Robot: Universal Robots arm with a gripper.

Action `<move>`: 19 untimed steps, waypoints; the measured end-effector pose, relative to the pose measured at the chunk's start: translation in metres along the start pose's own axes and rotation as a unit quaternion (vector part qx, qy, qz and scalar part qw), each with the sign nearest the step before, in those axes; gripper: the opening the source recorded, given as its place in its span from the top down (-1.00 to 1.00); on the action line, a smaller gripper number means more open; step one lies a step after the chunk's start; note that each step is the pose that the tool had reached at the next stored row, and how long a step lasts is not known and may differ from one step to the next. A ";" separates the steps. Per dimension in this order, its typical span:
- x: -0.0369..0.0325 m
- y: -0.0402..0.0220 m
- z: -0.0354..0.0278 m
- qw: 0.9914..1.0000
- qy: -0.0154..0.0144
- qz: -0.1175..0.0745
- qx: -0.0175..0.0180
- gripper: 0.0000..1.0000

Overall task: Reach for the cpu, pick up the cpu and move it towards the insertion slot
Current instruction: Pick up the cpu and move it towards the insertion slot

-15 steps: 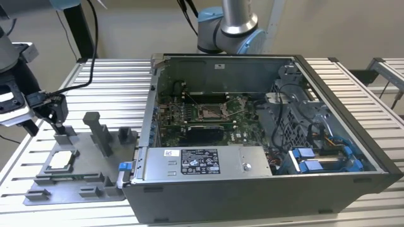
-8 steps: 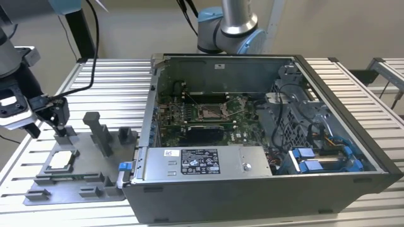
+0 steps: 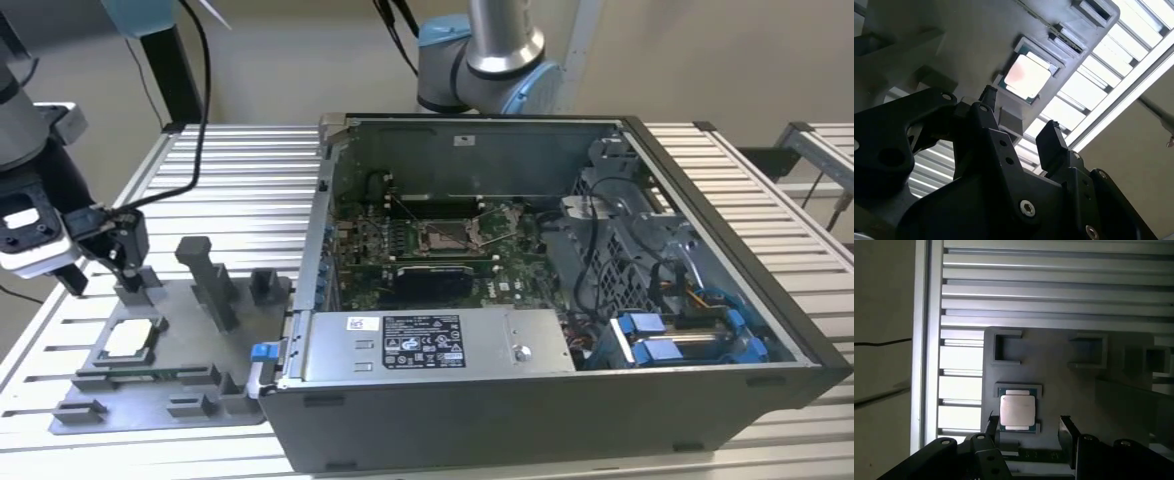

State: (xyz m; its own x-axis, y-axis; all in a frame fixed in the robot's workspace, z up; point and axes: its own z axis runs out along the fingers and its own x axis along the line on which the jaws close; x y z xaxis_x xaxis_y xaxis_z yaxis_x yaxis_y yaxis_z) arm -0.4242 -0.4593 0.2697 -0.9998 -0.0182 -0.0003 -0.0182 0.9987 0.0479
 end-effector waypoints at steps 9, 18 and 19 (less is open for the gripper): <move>0.0000 -0.0002 0.0039 1.000 0.000 0.000 0.001 1.00; 0.0002 -0.0004 0.0075 1.000 0.000 0.000 0.001 1.00; 0.0002 -0.0004 0.0082 1.000 0.000 0.000 0.001 1.00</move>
State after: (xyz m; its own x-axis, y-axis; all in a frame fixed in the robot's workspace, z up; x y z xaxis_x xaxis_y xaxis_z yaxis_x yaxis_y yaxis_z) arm -0.4243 -0.4593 0.2615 -0.9998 -0.0182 -0.0005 -0.0182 0.9987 0.0466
